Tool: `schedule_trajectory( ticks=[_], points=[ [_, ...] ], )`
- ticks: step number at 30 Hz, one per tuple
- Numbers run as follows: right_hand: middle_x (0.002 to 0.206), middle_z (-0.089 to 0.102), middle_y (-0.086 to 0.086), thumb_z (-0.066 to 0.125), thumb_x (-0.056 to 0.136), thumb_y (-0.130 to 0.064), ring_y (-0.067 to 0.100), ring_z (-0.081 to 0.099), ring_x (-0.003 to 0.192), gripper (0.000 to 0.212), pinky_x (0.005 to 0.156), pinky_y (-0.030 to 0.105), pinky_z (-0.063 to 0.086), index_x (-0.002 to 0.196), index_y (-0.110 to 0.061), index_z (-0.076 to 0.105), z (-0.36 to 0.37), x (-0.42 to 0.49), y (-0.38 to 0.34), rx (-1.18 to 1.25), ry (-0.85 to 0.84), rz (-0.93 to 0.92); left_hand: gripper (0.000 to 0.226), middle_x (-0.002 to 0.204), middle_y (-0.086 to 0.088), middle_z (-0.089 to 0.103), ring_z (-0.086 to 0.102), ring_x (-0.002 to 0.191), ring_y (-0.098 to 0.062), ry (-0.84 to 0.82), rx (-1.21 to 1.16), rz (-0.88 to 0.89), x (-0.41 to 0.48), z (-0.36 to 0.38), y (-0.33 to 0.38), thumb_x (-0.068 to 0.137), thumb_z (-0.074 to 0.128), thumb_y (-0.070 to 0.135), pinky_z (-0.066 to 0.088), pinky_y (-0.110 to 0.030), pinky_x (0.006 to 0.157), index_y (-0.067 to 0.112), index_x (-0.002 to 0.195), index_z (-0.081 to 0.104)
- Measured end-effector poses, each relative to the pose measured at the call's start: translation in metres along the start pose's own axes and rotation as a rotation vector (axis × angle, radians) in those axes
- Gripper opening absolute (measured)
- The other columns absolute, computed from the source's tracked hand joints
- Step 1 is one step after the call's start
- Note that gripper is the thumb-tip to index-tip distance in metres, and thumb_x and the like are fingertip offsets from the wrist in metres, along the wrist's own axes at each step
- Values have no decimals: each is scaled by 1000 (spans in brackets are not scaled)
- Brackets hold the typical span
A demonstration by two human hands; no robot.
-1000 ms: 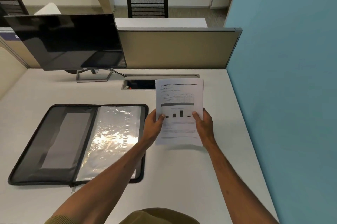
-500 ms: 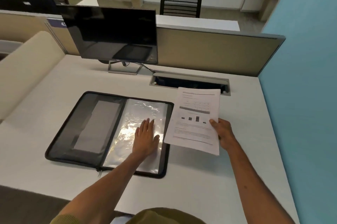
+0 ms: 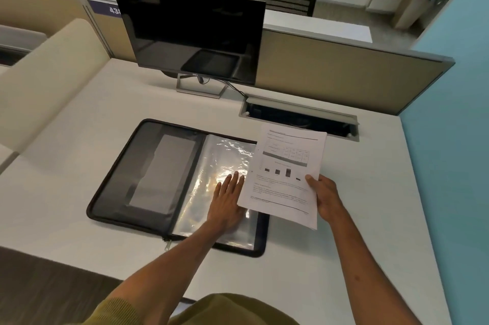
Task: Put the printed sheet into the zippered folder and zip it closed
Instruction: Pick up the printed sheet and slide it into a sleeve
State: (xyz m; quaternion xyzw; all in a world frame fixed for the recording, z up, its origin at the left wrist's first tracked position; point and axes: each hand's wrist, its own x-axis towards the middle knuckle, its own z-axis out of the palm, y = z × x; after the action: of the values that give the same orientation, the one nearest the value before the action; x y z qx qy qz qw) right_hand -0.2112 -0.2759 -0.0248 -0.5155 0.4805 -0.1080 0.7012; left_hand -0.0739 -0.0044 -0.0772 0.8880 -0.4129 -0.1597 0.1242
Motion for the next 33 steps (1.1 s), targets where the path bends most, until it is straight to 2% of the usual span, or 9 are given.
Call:
schedule_trajectory(
  ticks=[1,3,5,9,13,16,22,28,33],
  points=[
    [112,80,13,69,101,-15,40,74,103,22,96,58,59,121,-6,74,1,-1,1,1,9,1,69,179,-3,-1,-5,166,-27,25,-26,-7,0,-3,0,110,16,52,4,-51,135,23,172,4],
    [113,80,15,69,101,-13,38,74,98,22,94,56,60,121,-6,74,1,-3,3,16,28,3,67,172,-5,32,23,162,-29,99,-102,-22,2,-8,-1,98,53,19,22,-47,132,21,162,37],
    [114,79,16,70,100,-13,37,74,96,24,93,54,60,122,-5,74,-1,-5,5,32,53,9,57,151,-3,57,48,144,-28,168,-142,-61,5,-15,0,86,65,6,41,-41,117,18,141,59],
    [113,80,14,70,99,-12,40,73,100,23,93,55,59,122,-9,74,-6,-12,10,78,85,14,15,109,6,73,65,100,-16,377,-293,-275,10,-36,2,99,58,24,56,-34,83,22,107,70],
    [114,79,14,70,99,-12,40,73,99,26,88,53,60,124,-10,73,-13,-19,17,101,111,28,24,85,8,72,66,75,-15,441,-387,-399,15,-65,-7,100,54,42,50,-32,68,25,87,67],
    [114,79,15,70,99,-12,39,72,96,27,82,49,61,126,-9,72,-15,-24,24,110,119,40,22,80,9,70,65,73,-16,399,-385,-422,21,-86,-33,98,60,40,47,-29,68,25,85,69],
    [112,79,15,68,100,-10,35,73,92,23,78,44,61,122,-9,73,3,-32,37,132,78,64,24,80,3,76,73,78,-21,259,-385,-489,22,-128,-102,97,66,39,63,-40,80,20,86,76],
    [110,79,13,67,101,-10,37,73,94,15,84,49,61,114,-14,75,32,-32,41,68,19,68,31,78,-10,77,75,84,-33,369,-541,-661,-22,-146,-180,96,70,38,56,-41,76,11,83,78],
    [109,79,13,67,101,-10,36,73,96,17,87,51,61,115,-13,74,47,-32,37,50,0,54,26,108,-14,78,70,100,-34,490,-562,-827,-47,-149,-200,94,64,19,51,-38,84,10,117,73]
  ],
)
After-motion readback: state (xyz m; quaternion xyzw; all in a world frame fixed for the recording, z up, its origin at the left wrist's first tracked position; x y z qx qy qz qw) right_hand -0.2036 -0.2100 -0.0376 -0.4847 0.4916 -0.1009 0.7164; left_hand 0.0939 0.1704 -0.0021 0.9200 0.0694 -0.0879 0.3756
